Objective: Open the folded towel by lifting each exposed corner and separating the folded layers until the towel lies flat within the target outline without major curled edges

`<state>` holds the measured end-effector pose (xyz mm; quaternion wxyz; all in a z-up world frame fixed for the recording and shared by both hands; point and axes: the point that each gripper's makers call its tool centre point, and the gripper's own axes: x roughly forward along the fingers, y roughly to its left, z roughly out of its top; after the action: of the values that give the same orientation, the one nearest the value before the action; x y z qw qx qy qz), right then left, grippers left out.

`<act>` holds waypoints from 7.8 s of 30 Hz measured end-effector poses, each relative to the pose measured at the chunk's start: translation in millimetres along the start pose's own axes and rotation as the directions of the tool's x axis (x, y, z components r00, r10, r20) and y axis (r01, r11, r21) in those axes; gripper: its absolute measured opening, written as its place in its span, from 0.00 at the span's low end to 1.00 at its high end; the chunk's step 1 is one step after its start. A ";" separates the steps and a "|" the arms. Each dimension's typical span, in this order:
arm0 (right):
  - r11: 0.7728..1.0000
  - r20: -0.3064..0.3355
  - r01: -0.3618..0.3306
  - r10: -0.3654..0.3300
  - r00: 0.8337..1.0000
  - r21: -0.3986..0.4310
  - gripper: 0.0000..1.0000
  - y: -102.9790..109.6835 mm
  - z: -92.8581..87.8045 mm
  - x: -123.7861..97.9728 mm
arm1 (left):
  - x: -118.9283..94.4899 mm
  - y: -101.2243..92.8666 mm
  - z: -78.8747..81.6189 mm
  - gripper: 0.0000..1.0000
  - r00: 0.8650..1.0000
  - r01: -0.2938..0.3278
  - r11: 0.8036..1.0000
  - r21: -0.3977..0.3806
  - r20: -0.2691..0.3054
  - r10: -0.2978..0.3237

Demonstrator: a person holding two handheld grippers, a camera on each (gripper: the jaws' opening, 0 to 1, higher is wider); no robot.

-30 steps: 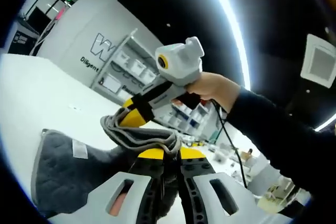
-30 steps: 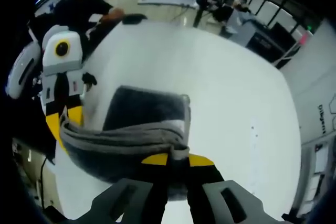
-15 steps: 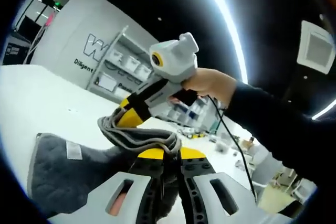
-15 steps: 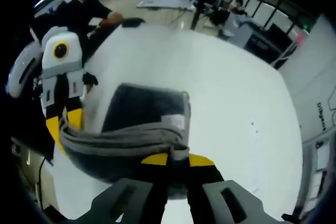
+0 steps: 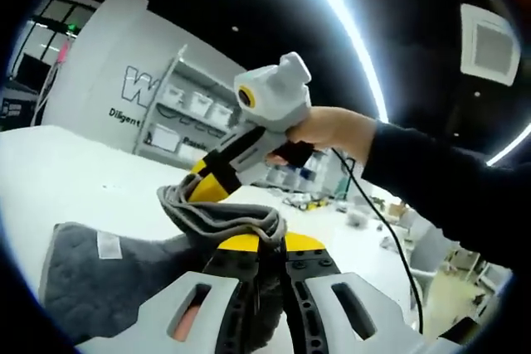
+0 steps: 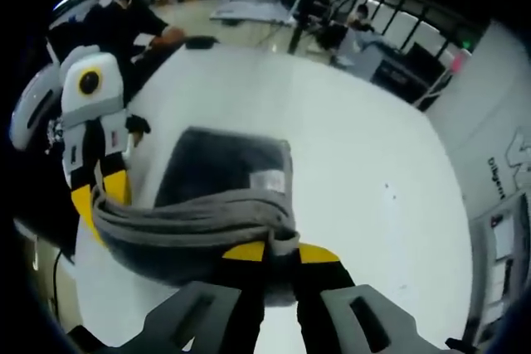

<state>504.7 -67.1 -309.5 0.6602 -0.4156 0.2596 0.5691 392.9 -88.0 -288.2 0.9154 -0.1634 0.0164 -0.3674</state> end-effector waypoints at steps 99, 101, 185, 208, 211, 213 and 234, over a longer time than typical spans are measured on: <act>0.987 -0.057 0.096 -0.089 0.994 0.128 0.10 28.7 -155.5 -3.7 | 47.8 -58.9 -115.8 0.11 0.950 0.108 0.990 0.094 -0.304 -0.074; 0.987 -0.069 0.099 -0.090 0.994 0.130 0.10 28.8 -160.9 -2.2 | 48.4 -59.6 -117.5 0.11 0.948 0.111 0.989 0.093 -0.309 -0.077; 0.545 0.102 0.546 -0.761 0.641 0.636 0.99 44.0 -139.2 -120.4 | -78.7 104.3 43.1 0.96 0.969 -0.090 0.923 0.374 -0.180 0.167; 0.389 0.076 0.561 -0.863 0.499 0.731 0.94 148.8 -148.5 -147.6 | -150.7 130.0 57.4 0.94 0.954 -0.173 0.909 0.379 -0.164 0.249; 0.382 0.076 0.537 -0.859 0.505 0.752 0.99 152.2 -147.7 -148.3 | -156.7 130.6 52.0 0.94 0.952 -0.169 0.911 0.376 -0.177 0.250; 0.388 0.076 0.540 -0.857 0.511 0.747 0.99 153.1 -146.2 -147.6 | -159.2 131.7 47.8 0.94 0.951 -0.170 0.912 0.373 -0.182 0.251; 0.434 0.044 0.566 -0.819 0.573 0.701 0.99 149.3 -137.5 -121.4 | -162.0 154.9 1.1 0.78 0.912 -0.164 0.937 0.309 -0.315 0.263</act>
<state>351.7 -247.2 -319.7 0.9693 -0.1257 0.0979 0.1875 378.3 127.0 -349.9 0.9463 0.0371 0.1461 -0.2860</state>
